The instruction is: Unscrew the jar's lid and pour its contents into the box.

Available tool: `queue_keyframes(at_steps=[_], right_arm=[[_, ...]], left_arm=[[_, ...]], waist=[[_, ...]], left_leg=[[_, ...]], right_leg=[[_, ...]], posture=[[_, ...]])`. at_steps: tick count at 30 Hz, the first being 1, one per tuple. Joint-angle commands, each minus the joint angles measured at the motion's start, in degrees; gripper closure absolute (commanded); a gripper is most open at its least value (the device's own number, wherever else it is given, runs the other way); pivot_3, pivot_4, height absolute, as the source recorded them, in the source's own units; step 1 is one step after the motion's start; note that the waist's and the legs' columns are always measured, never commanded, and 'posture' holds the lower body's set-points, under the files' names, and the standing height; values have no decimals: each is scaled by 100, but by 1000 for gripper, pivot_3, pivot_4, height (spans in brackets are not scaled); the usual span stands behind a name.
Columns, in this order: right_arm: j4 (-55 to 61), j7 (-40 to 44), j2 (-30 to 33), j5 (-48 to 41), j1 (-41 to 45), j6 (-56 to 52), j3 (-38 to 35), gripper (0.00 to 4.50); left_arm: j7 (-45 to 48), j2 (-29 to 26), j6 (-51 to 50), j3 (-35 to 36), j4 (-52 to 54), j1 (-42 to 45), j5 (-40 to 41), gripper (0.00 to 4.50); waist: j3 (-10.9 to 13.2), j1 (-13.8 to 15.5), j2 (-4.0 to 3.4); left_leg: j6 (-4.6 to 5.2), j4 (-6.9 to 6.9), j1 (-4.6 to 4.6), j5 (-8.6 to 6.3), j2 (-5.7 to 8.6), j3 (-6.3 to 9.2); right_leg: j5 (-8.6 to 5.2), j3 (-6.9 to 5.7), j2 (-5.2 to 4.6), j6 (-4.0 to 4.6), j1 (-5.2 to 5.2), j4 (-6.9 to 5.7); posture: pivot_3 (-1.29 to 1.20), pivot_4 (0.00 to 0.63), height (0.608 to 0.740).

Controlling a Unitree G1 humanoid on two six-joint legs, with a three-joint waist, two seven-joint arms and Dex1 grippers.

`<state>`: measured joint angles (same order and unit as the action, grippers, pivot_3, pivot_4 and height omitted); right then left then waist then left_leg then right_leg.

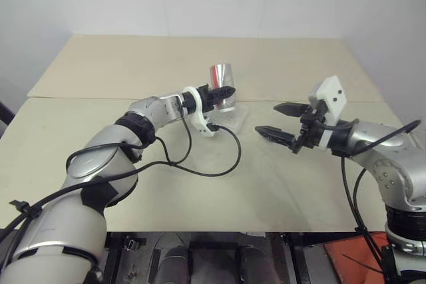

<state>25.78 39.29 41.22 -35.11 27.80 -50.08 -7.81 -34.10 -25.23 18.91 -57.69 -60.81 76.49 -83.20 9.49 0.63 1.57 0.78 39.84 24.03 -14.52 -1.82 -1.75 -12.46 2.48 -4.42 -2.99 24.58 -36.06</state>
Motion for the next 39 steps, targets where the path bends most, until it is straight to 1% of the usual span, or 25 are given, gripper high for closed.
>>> queue_keyframes(at_steps=[1, 3, 5, 6, 7, 10, 11, 13, 14, 15, 16, 18, 19, 21, 25, 28, 29, 31, 32, 33, 35, 38, 39], right_arm=[[232, -98, 31, -137, -12, -28, -203, 34], [224, -121, 34, -126, -2, -23, -175, 34], [210, -122, 31, -117, 18, -7, -140, 34], [206, -108, 30, -121, 19, 9, -133, 34], [199, -95, 24, -125, 28, 23, -123, 34], [145, -44, 9, -108, 65, 70, -67, 34], [73, -3, 24, -47, 90, 127, -14, 34], [-63, 77, 55, 42, 152, 207, 74, 34], [-124, 114, 63, 76, 190, 238, 113, 34], [-167, 143, 67, 90, 217, 257, 134, 34], [-204, 164, 69, 101, 242, 274, 153, 34], [-287, 208, 65, 117, 297, 316, 188, 34], [-324, 221, 60, 129, 324, 330, 206, 34], [-380, 246, 46, 147, 363, 350, 231, 34], [-445, 293, 29, 124, 411, 364, 242, 34], [-487, 312, 7, 122, 439, 367, 256, 34], [-494, 313, -3, 129, 441, 373, 264, 34], [-499, 303, -21, 143, 439, 378, 279, 34], [-500, 302, -26, 144, 438, 382, 281, 34], [-500, 301, -28, 146, 438, 386, 283, 34], [-496, 297, -31, 144, 435, 392, 284, 34], [-527, 327, -7, 145, 441, 400, 286, 34], [-594, 364, 54, 188, 461, 401, 304, 34]], left_arm=[[-165, 21, -127, -4, -126, 155, 56, 2571], [-98, 37, -23, 100, -195, 140, 226, 2571], [122, 19, 191, 331, -258, 74, 569, 2571], [312, 18, 392, 568, -302, 12, 930, 2571], [594, -4, 548, 835, -331, -53, 1313, 2571], [1691, -55, 908, 1944, -317, -336, 2809, 2571], [2264, -25, 948, 2590, -197, -541, 3698, 2571], [3609, 188, 283, 3853, 307, -964, 5466, 2571], [4200, 326, -247, 4420, 687, -1168, 6246, 2571], [4622, 436, -811, 4824, 1083, -1329, 6791, 2571], [4936, 485, -1207, 5082, 1430, -1468, 7152, 2571], [5169, 659, -2331, 5634, 2281, -1748, 7853, 2571], [5267, 694, -2770, 5780, 2643, -1877, 8060, 2571], [5151, 820, -3528, 6064, 3285, -2119, 8357, 2571], [4945, 915, -4294, 6240, 4129, -2522, 8516, 2571], [4917, 948, -4254, 6328, 4396, -2809, 8619, 2571], [4847, 925, -4250, 6254, 4430, -2910, 8518, 2571], [5025, 903, -4561, 6301, 4488, -3016, 8723, 2571], [5073, 889, -4552, 6323, 4473, -3034, 8772, 2571], [5085, 895, -4514, 6386, 4423, -3015, 8836, 2571], [4970, 790, -4198, 6277, 4030, -2776, 8618, 2571], [5069, 440, -3212, 5619, 3328, -2327, 7893, 2571], [5153, 257, -2568, 5192, 2981, -2095, 7447, 2571]], waist=[[0, 5, 0], [0, 7, 0], [0, 8, 0], [0, 9, 0], [0, 8, 0], [0, 5, 0], [0, 5, 0], [-1, -18, -2], [-1, -24, -2], [-1, -32, -2], [-1, -46, -2], [-1, -65, -2], [-1, -70, -2], [-1, -71, -2], [-1, -67, -2], [-1, -69, -2], [-1, -68, -2], [-1, -68, -2], [-1, -67, -2], [-1, -65, -2], [-1, -58, -2], [-1, -44, -2], [-1, -36, -2]], left_leg=[[0, 1, 0, 0, 0, 0], [0, 1, 2, 0, 1, 0], [0, 1, 4, 0, 1, 0], [0, 1, 5, 0, 0, 0], [0, 1, 5, 0, 1, 0], [0, 4, 5, 0, -1, 0], [0, 6, 4, 0, -2, 1], [0, 7, 3, 0, -3, 0], [0, 8, 3, 0, -4, 0], [0, 10, 4, 0, -6, 1], [0, 13, 5, 1, -6, 3], [0, 13, 5, 1, -5, 5], [0, 14, 6, 1, -4, 8], [0, 16, 7, 0, -3, 12], [0, 16, -1, 0, -2, 17], [0, 15, -12, 0, -3, 17], [0, 14, -17, 0, -3, 16], [0, 14, -19, 0, -2, 16], [0, 13, -19, 0, -2, 16], [0, 13, -19, 0, -2, 16], [0, 13, -19, 0, -2, 16], [0, 14, -19, 1, 0, 15], [0, 13, -19, 1, 1, 15]], right_leg=[[0, 0, 0, 0, 0, -1], [0, 0, -1, 0, 0, -1], [0, -1, -1, 0, 0, -2], [0, -1, -1, 0, 0, -3], [1, -1, -1, 0, 0, -3], [1, -2, -2, 0, 0, -4], [1, -2, -2, 0, 0, -4], [1, -1, -2, 0, -1, -7], [2, -1, -2, 1, -1, -13], [2, -3, -2, 1, -1, -16], [2, -5, -2, 2, -1, -17], [2, -5, 0, 2, -1, -17], [2, -5, 0, 1, -1, -18], [3, -5, 0, -1, -4, -17], [4, -6, 0, -1, -16, -17], [4, -5, 1, -1, -23, -16], [4, -5, 1, -1, -25, -14], [4, -4, 0, 0, -27, -13], [4, -4, 1, 0, -27, -12], [4, -4, 1, 0, -27, -12], [4, -4, 0, 0, -27, -12], [4, -5, 1, 0, -28, -3], [4, -5, 1, 0, -28, -1]], posture=[[0, 150, 740], [0, 150, 740], [0, 150, 740], [0, 150, 740], [0, 150, 740], [0, 150, 740], [0, 150, 740], [0, 150, 740], [0, 150, 740], [0, 150, 740], [0, 150, 740], [0, 150, 740], [0, 150, 740], [0, 150, 740], [0, 150, 740], [0, 150, 740], [0, 150, 740], [0, 150, 740], [0, 150, 740], [0, 150, 740], [0, 150, 740], [0, 150, 740], [0, 150, 740]])
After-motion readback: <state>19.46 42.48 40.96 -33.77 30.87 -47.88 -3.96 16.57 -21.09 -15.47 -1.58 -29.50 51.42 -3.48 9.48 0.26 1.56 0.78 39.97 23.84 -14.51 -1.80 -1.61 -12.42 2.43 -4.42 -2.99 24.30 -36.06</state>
